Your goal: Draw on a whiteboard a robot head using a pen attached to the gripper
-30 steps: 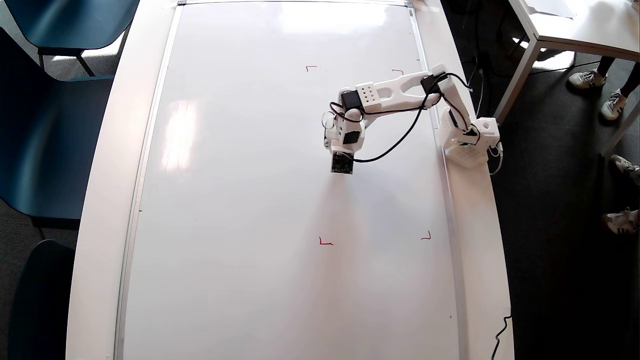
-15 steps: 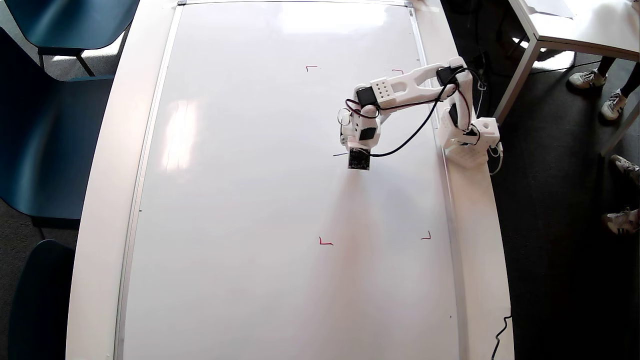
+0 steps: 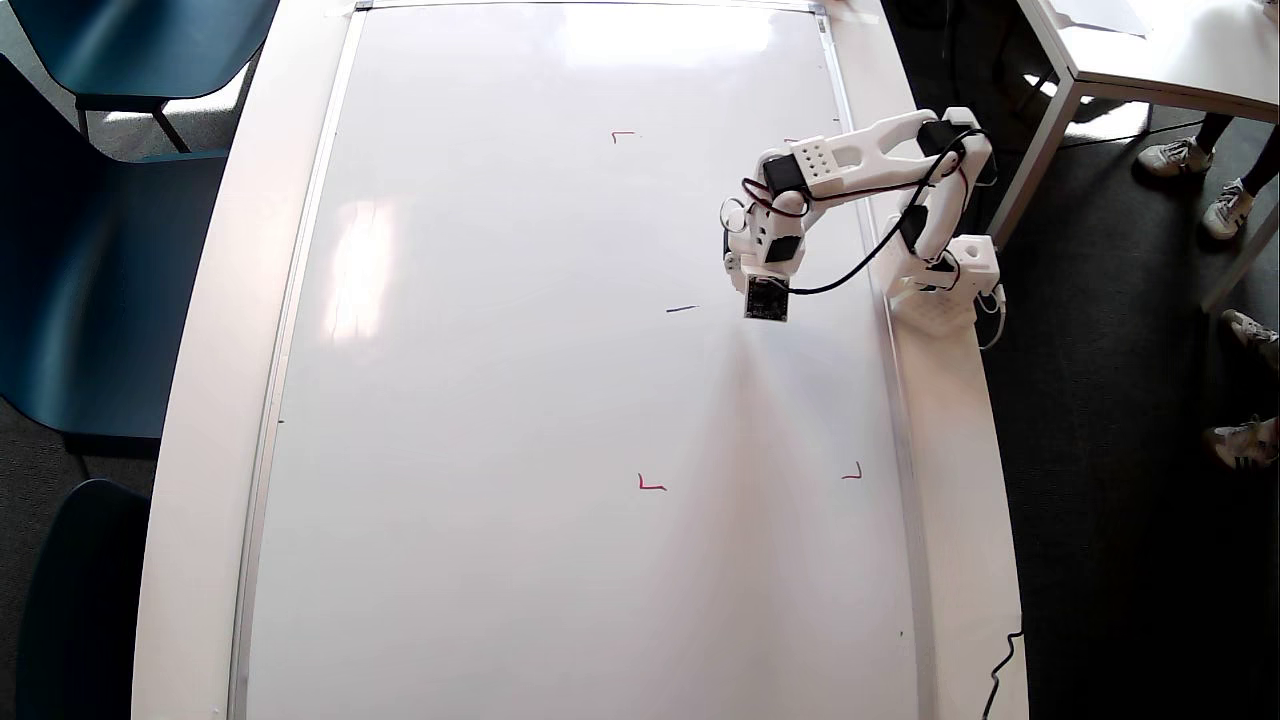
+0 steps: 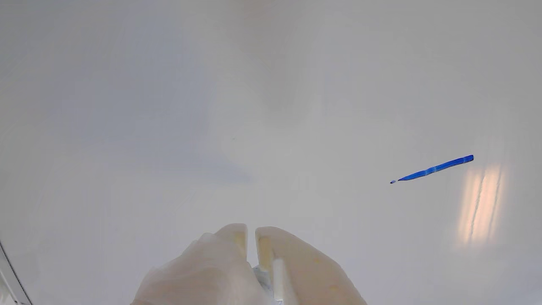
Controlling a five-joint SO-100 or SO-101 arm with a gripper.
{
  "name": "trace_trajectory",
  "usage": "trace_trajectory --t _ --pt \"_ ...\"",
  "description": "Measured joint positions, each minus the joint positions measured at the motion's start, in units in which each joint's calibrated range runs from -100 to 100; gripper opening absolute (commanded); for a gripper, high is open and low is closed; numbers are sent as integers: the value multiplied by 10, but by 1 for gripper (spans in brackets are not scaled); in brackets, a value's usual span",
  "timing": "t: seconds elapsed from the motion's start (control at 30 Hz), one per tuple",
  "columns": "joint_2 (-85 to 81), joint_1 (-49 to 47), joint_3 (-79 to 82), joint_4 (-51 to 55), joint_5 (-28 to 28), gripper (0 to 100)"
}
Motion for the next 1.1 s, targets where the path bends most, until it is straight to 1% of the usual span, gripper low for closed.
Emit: trace_trajectory --t 0.23,0.6,1.1 --pt "-38 8 44 -8 22 1" --pt "-52 5 80 4 24 1" --pt "-141 16 162 -3 24 1"
